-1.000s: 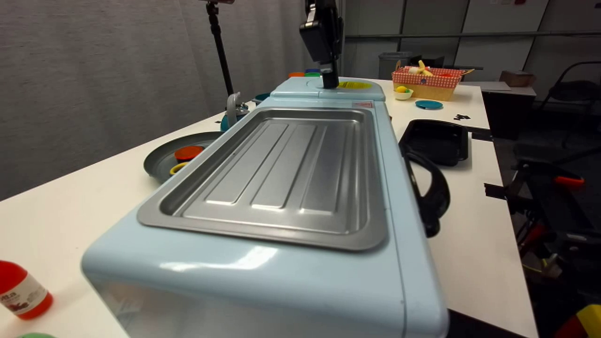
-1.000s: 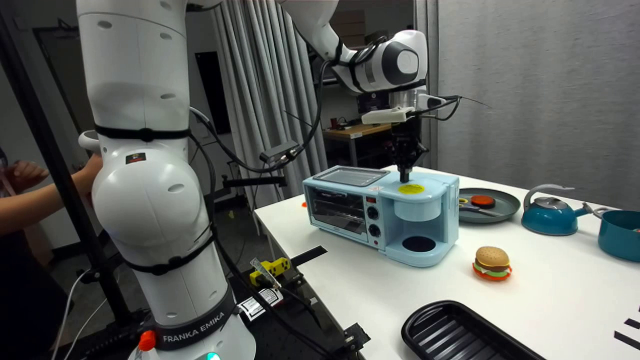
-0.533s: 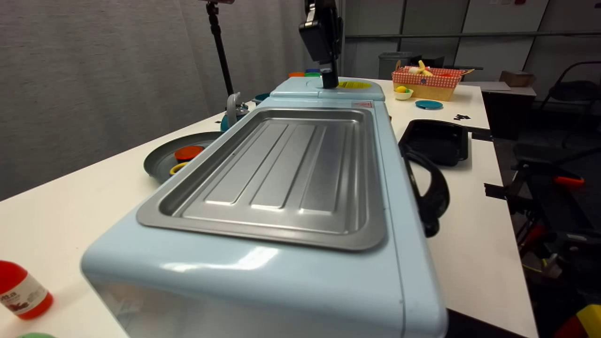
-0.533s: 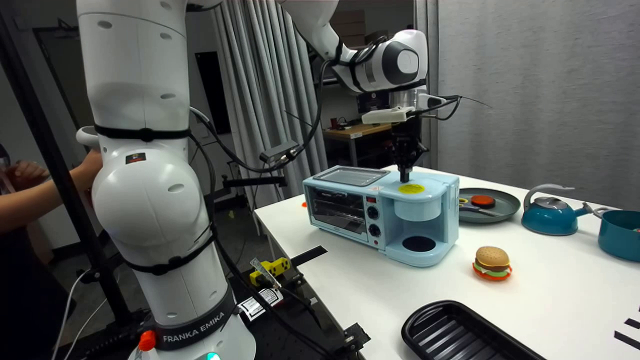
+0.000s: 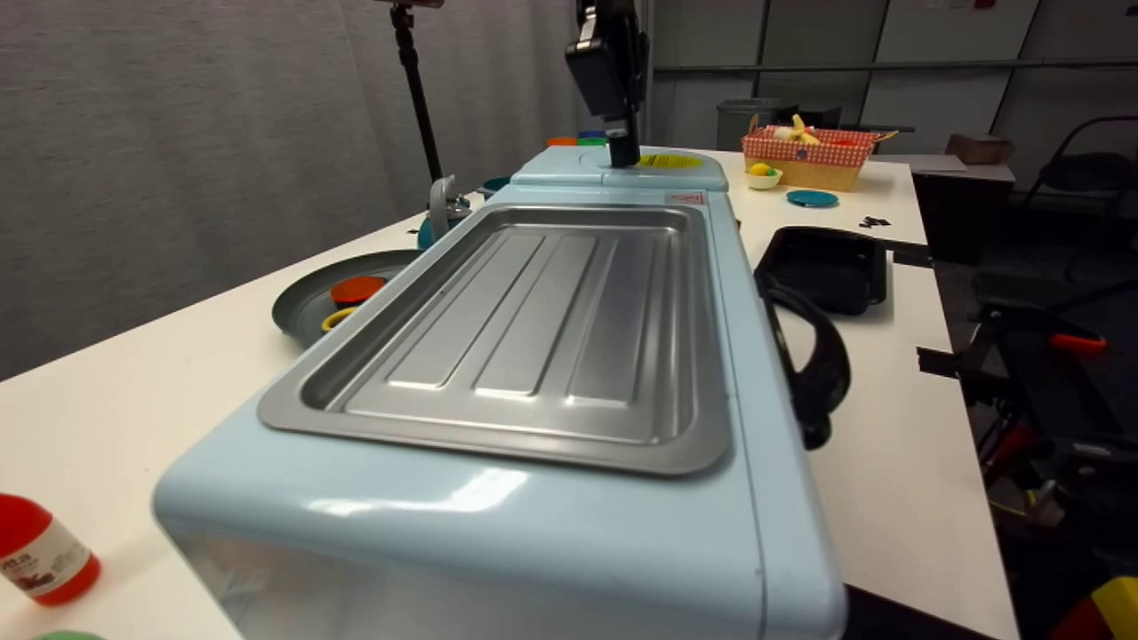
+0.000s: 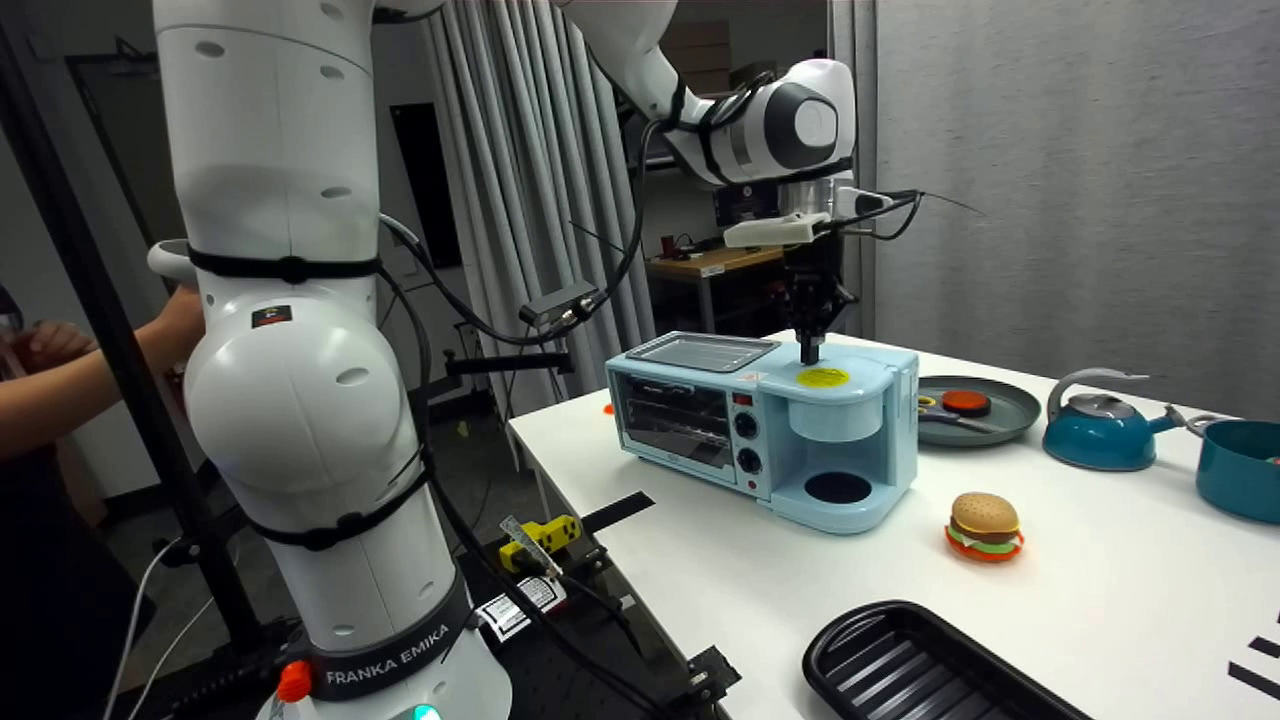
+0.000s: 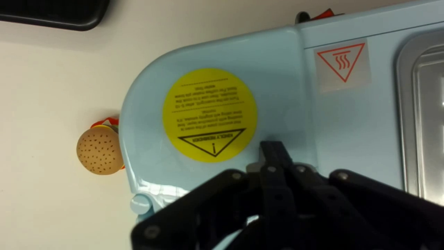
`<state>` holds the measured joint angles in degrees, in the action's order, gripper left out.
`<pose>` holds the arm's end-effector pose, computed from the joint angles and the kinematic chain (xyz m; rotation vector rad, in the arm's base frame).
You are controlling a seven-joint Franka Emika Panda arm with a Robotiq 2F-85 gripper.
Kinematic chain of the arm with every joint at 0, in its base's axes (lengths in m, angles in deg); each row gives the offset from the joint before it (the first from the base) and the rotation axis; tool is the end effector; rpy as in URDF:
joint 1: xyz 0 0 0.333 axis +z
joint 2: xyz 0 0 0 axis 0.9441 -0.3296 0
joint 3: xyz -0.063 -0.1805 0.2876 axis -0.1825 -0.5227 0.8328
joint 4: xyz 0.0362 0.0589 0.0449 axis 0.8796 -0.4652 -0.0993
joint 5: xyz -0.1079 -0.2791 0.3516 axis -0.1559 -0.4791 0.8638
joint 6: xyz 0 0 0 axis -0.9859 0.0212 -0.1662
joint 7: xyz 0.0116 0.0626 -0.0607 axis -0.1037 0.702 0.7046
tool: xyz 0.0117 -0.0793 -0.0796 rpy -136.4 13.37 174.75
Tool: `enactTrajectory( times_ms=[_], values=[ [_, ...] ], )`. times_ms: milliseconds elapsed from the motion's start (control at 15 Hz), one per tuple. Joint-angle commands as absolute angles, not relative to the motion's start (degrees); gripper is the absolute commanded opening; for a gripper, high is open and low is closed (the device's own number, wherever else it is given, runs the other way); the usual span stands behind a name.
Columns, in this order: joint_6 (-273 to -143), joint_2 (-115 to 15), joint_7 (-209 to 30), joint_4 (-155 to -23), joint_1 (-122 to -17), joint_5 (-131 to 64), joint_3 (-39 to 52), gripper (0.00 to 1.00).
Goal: Press the button on top of the breakfast machine
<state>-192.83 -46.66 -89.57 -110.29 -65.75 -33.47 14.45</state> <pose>0.6373 0.0986 0.3224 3.0920 0.1511 -0.1861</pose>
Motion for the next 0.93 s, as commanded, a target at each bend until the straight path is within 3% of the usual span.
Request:
enactTrajectory(
  times_ms=[0,867],
  values=[
    [-190.73,-47.48,-90.73,-106.89,-65.14,-34.13,14.29,0.00],
    [-190.96,-47.18,-90.72,-105.31,-65.50,-33.86,13.67,0.00]
  ],
)
